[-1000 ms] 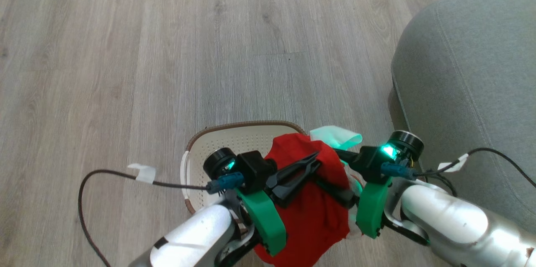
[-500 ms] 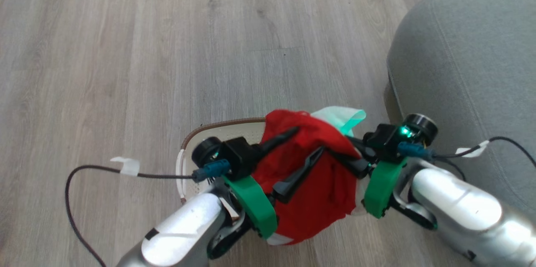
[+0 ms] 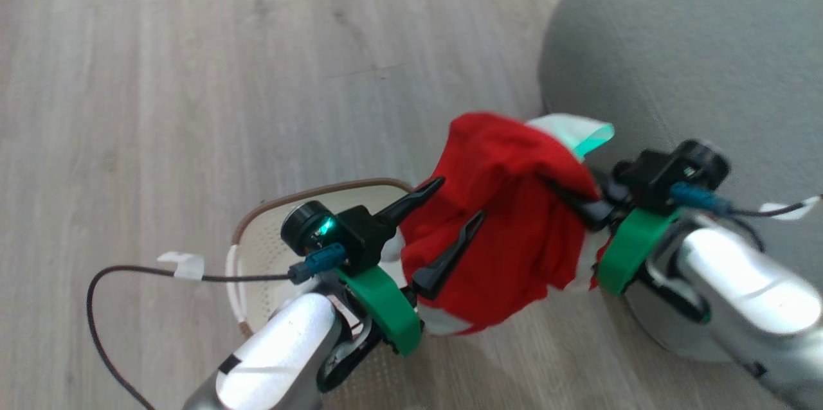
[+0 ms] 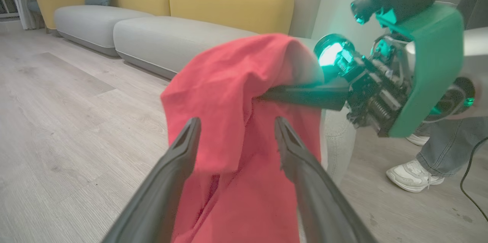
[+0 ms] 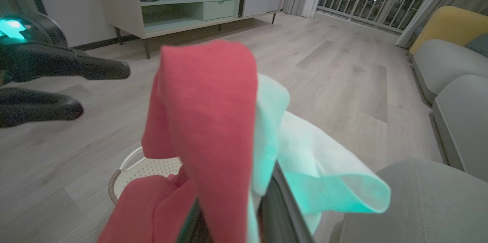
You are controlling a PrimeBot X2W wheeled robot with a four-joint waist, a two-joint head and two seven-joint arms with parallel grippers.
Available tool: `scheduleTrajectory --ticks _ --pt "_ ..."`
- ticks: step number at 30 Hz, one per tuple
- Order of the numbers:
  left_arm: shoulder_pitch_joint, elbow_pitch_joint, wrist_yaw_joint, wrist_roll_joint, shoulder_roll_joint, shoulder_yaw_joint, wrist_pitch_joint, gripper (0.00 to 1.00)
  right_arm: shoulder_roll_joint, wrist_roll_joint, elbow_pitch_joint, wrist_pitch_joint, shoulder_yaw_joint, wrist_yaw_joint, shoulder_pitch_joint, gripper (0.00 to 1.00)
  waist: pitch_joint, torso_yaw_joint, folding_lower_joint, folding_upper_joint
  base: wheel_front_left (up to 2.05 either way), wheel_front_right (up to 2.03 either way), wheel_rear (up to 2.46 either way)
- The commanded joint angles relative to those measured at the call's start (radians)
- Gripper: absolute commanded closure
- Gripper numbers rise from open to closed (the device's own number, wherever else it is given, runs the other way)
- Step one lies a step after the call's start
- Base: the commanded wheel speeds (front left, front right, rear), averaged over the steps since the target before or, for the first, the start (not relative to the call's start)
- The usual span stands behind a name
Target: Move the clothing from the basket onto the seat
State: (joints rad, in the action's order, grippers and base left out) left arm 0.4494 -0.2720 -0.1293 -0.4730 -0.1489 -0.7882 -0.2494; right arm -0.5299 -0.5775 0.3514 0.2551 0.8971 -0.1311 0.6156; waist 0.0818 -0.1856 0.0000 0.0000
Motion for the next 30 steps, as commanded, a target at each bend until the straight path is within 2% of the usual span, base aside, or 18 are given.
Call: scheduleTrajectory --ticks 1,9,16,30 --pt "0.026 0.038 -0.001 0.012 0.001 0.045 -0.012 0.0 -0.028 0.011 -0.034 0.007 -0.034 0.0 -0.006 1.0 0.004 -0.037 0.0 0.0 0.0 0.0 0.0" --pt "0.005 0.046 -0.001 0.033 0.02 0.048 -0.012 0.0 -0.078 0.035 -0.086 0.007 -0.161 0.0 -0.029 1.0 0.001 -0.134 0.0 0.0 0.0 0.0 0.0" --pt "-0.001 0.049 -0.001 0.029 0.035 0.036 -0.012 0.0 -0.106 0.044 -0.113 0.007 -0.217 0.0 -0.061 1.0 -0.009 -0.192 0.0 0.0 0.0 0.0 0.0" --pt "-0.002 0.048 -0.001 0.027 0.038 0.028 -0.012 0.0 -0.11 0.051 -0.131 0.007 -0.257 0.0 -0.096 1.0 -0.004 -0.206 0.0 0.0 0.0 0.0 0.0"
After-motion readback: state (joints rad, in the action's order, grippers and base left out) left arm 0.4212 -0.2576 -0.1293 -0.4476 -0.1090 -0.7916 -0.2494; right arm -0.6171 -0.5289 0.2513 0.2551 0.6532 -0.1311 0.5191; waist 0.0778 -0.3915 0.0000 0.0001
